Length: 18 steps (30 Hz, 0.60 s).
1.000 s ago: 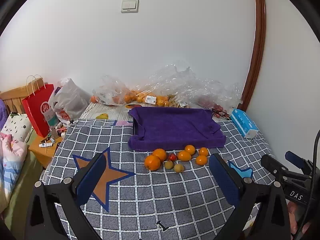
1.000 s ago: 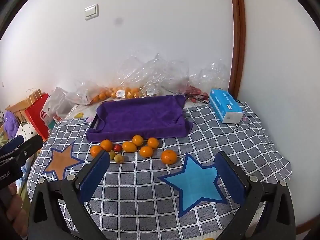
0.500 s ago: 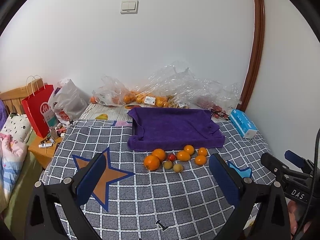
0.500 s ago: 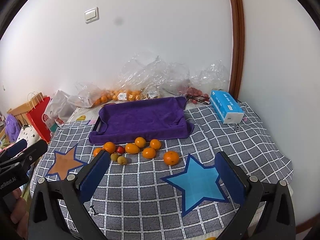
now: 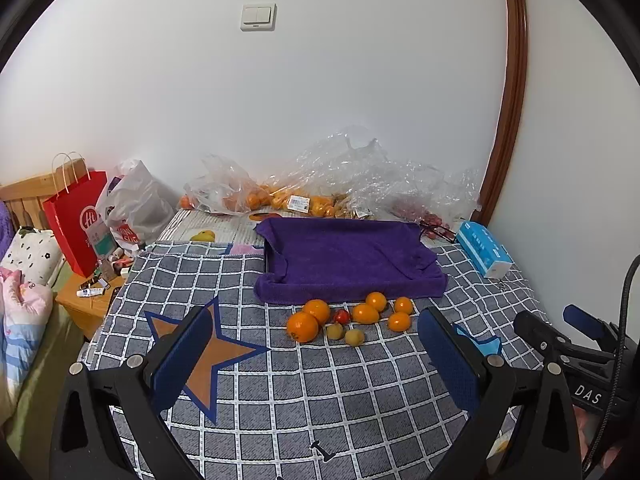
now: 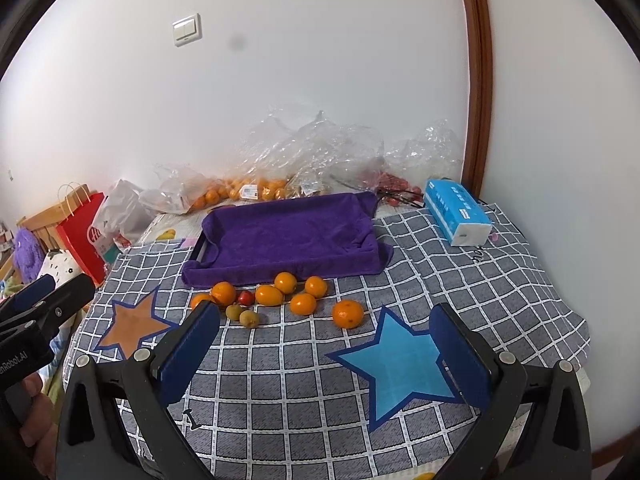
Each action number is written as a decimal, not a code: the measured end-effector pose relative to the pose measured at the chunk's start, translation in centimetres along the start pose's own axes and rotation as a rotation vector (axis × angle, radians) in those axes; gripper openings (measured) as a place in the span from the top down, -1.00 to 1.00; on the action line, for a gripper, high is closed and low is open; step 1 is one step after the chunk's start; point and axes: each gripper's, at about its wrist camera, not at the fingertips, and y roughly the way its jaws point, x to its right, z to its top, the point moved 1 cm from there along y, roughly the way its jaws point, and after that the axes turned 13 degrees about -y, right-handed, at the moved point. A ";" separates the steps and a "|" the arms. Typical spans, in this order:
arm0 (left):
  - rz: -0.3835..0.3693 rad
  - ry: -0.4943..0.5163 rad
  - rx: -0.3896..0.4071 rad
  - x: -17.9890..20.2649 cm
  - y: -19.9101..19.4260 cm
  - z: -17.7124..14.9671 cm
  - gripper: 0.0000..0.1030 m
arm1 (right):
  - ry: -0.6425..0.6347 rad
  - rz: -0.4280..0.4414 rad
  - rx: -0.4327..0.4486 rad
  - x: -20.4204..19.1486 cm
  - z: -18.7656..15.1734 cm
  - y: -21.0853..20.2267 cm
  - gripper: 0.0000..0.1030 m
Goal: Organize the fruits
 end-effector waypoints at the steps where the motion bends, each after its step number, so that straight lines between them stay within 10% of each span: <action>1: 0.000 0.002 0.001 0.0 0.0 0.0 -0.99 | -0.001 0.000 0.000 -0.1 0.0 0.0 -1.00; 18: -0.002 -0.003 0.003 -0.3 -0.1 -0.2 -1.00 | -0.016 0.004 0.002 -0.6 -0.1 0.0 -1.00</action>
